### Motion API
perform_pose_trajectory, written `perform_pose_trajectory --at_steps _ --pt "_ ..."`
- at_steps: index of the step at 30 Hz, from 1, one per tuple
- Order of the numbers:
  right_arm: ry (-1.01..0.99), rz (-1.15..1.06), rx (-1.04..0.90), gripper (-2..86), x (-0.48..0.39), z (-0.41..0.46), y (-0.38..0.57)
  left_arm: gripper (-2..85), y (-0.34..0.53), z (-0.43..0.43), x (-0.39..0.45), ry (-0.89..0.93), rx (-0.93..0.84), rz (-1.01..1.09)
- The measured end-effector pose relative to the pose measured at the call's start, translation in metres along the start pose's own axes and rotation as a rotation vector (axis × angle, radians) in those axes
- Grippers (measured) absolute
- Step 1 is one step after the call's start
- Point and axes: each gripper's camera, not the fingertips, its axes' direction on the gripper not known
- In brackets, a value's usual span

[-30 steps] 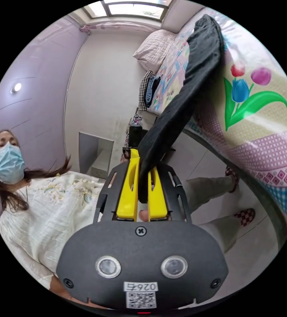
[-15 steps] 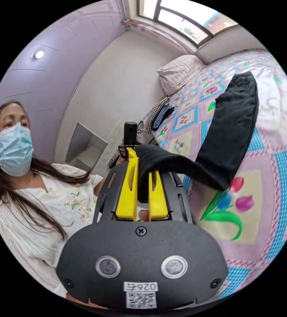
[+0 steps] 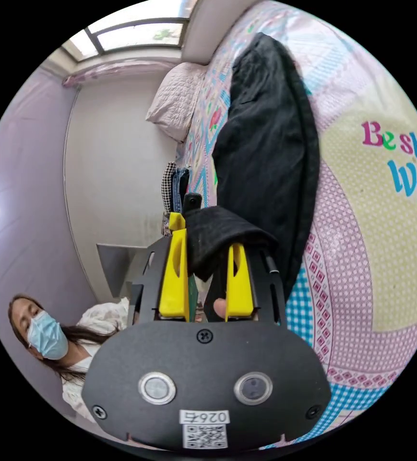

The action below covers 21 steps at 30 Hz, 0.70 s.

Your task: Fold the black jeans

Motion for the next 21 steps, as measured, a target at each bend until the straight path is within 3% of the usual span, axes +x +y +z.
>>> perform_pose_trajectory --at_steps 6,9,12,13,17,21 --pt "-0.110 -0.001 0.135 8.6 0.007 0.008 0.010 8.5 0.004 -0.005 0.017 0.071 0.053 0.095" --pt "-0.145 -0.044 0.227 5.9 -0.002 0.009 0.023 6.2 0.012 0.010 0.031 -0.001 0.041 0.153" --pt "0.128 -0.018 0.181 4.1 0.002 0.030 0.013 5.8 0.004 0.043 0.025 -0.238 -0.075 0.130" --pt "0.231 -0.014 0.116 3.4 0.003 0.044 0.009 5.0 0.003 0.056 0.020 -0.259 -0.121 0.119" --pt "0.343 -0.158 0.211 2.9 -0.044 0.055 0.045 0.3 0.026 0.070 0.025 -0.142 -0.085 0.188" --pt "0.417 -0.325 0.347 1.5 -0.097 0.053 0.117 -0.8 0.086 0.072 0.058 -0.258 0.014 0.356"
